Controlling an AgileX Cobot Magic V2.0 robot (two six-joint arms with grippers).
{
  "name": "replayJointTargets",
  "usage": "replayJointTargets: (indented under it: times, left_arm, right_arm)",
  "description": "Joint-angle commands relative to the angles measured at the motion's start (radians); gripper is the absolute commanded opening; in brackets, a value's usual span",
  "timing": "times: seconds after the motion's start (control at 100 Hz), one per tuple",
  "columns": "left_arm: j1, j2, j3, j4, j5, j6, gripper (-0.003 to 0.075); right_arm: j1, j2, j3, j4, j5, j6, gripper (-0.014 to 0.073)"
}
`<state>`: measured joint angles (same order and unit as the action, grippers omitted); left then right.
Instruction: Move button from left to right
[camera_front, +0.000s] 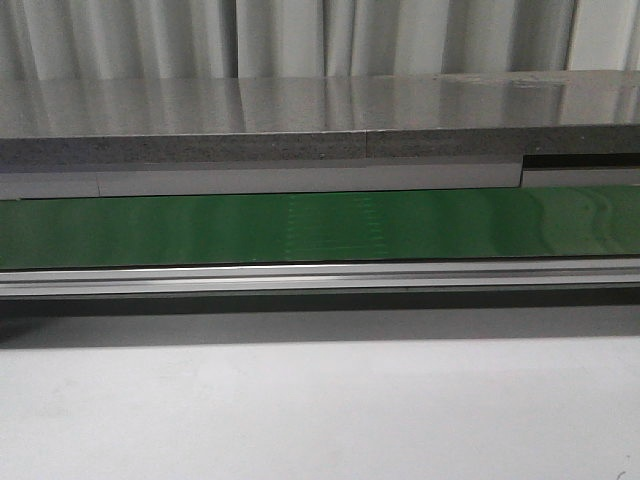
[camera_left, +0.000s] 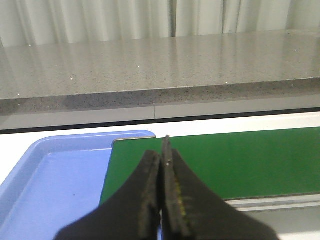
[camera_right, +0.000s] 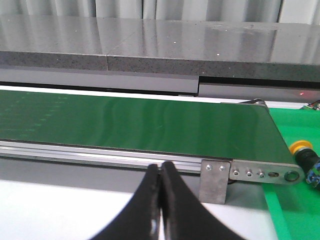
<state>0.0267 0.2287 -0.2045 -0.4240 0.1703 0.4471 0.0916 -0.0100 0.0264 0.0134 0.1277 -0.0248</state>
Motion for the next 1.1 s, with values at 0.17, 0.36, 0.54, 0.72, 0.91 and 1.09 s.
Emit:
replayJointTargets:
  times: [0.17, 0.36, 0.54, 0.72, 0.91, 1.09]
  left_arm:
    - [-0.007, 0.011, -0.027, -0.015, -0.081, -0.002, -0.0020]
    - [-0.007, 0.011, -0.027, -0.015, -0.081, -0.002, -0.0020]
    - [-0.007, 0.011, -0.027, -0.015, -0.088, -0.002, -0.0020]
    - [-0.007, 0.002, -0.027, 0.059, -0.108, -0.024, -0.0020]
    - [-0.007, -0.066, 0.020, 0.401, -0.121, -0.397, -0.0021]
    - [-0.007, -0.177, 0.106, 0.467, -0.161, -0.487, -0.0020]
  right_arm:
    - [-0.003, -0.020, -0.016, -0.013, -0.087, 0.001, -0.0067]
    - [-0.003, -0.020, -0.016, -0.013, -0.087, 0.001, -0.0067]
    - [-0.003, -0.020, -0.016, -0.013, -0.087, 0.001, -0.0067]
    - [-0.003, -0.020, -0.016, -0.013, -0.087, 0.001, -0.0067]
    - [-0.003, -0.020, -0.016, -0.013, -0.087, 0.001, -0.0067]
    - [-0.003, -0.020, -0.016, -0.013, -0.087, 0.001, -0.0067]
